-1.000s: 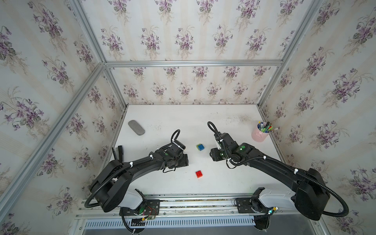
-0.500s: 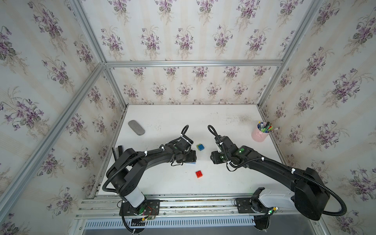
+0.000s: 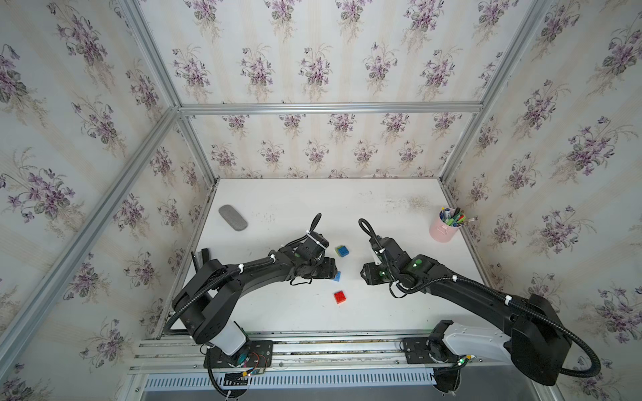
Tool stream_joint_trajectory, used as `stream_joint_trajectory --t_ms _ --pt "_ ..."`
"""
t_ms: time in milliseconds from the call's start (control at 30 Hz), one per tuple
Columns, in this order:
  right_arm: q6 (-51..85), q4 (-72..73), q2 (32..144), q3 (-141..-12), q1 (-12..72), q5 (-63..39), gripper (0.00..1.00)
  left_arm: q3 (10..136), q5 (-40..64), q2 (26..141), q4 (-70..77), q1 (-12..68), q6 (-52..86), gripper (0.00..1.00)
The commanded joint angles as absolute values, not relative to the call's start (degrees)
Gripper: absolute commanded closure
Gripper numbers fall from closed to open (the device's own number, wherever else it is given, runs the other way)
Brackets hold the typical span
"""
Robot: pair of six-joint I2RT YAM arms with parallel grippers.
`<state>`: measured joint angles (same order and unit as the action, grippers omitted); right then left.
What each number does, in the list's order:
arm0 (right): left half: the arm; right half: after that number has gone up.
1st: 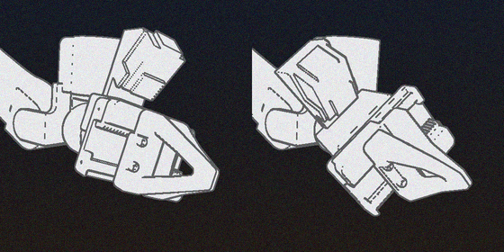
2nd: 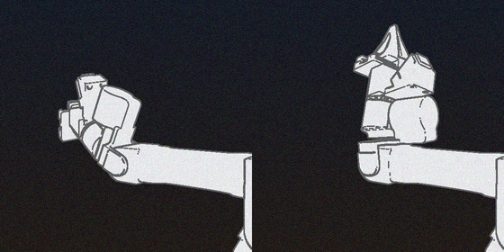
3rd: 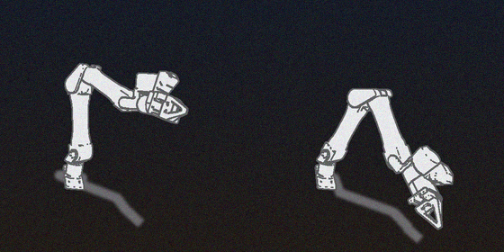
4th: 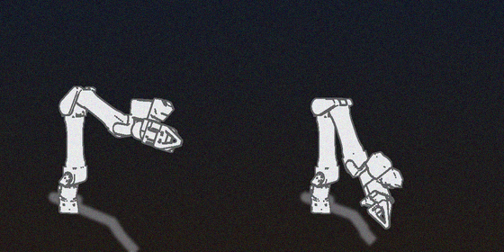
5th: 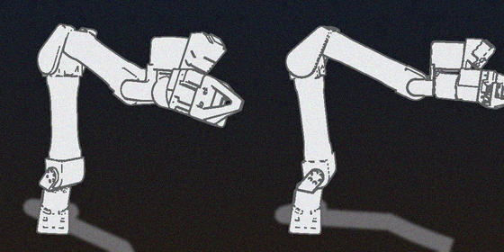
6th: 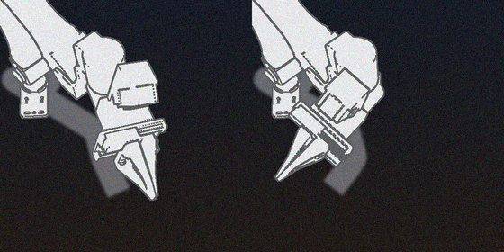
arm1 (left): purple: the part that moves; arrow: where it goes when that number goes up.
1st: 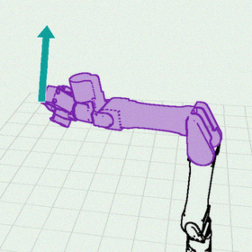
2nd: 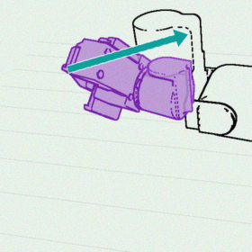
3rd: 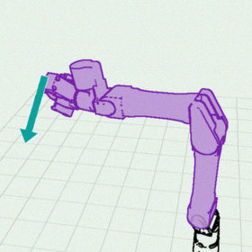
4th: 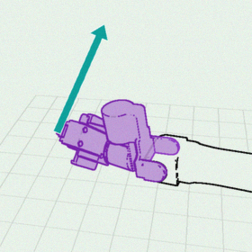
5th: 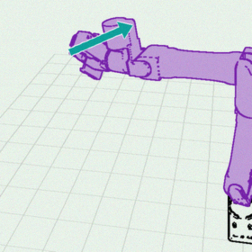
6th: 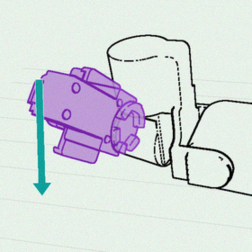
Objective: Assemble the letter y with lego
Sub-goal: Move the lego brick at the center of the board.
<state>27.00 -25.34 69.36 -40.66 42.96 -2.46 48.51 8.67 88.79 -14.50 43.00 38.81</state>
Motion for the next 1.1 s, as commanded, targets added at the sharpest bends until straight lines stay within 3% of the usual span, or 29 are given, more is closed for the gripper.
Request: stream_joint_trajectory --t_ms 0,300,767,1067 --pt "28.85 -23.29 69.04 -40.13 43.53 -3.7 0.46 45.87 8.22 86.45 -15.01 43.04 39.95 0.38" --pt "29.66 -22.09 70.25 -40.48 44.79 -4.39 0.47 44.89 7.23 88.21 -15.03 43.33 39.37 0.6" --pt "31.5 -20.45 77.16 -43.05 53.48 -5.25 0.49 48.58 1.22 93.49 -16.37 43.18 37.74 0.61" --pt "33.18 -20.9 82.5 -46.32 57.98 -4.88 0.48 43.8 0.92 85.45 -18.68 43.15 38.46 0.5"
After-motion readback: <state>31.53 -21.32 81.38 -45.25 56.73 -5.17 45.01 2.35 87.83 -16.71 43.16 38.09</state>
